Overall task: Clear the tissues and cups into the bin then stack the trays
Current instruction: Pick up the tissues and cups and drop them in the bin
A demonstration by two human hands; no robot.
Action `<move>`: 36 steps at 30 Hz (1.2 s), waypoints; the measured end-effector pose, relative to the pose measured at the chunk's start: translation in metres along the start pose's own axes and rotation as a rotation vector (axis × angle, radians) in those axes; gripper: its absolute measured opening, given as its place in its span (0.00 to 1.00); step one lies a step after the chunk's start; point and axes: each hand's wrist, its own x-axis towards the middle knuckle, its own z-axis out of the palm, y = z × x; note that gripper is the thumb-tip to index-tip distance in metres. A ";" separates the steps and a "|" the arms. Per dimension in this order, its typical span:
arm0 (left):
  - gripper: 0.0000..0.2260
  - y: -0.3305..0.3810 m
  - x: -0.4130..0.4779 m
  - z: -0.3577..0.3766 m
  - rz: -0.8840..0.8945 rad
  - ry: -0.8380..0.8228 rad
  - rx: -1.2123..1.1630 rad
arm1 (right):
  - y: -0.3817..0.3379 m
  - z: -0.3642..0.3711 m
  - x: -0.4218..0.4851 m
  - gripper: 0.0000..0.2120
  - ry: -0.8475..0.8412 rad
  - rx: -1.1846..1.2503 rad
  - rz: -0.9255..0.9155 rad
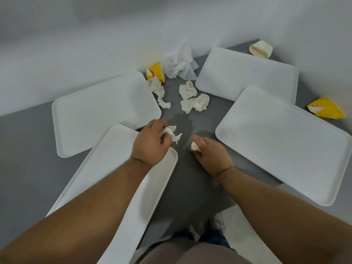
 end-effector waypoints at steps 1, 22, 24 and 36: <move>0.06 0.002 -0.001 -0.001 -0.008 -0.014 0.005 | 0.001 -0.003 0.001 0.13 -0.019 -0.024 0.014; 0.21 0.163 -0.016 0.058 0.119 -0.144 -0.354 | 0.069 -0.165 -0.155 0.29 0.621 2.208 1.173; 0.19 0.192 -0.024 0.072 0.178 -0.168 -0.353 | 0.082 -0.176 -0.186 0.30 0.673 2.199 1.169; 0.09 0.382 -0.141 0.202 0.226 -0.459 -0.563 | 0.176 -0.219 -0.437 0.20 0.895 2.016 1.294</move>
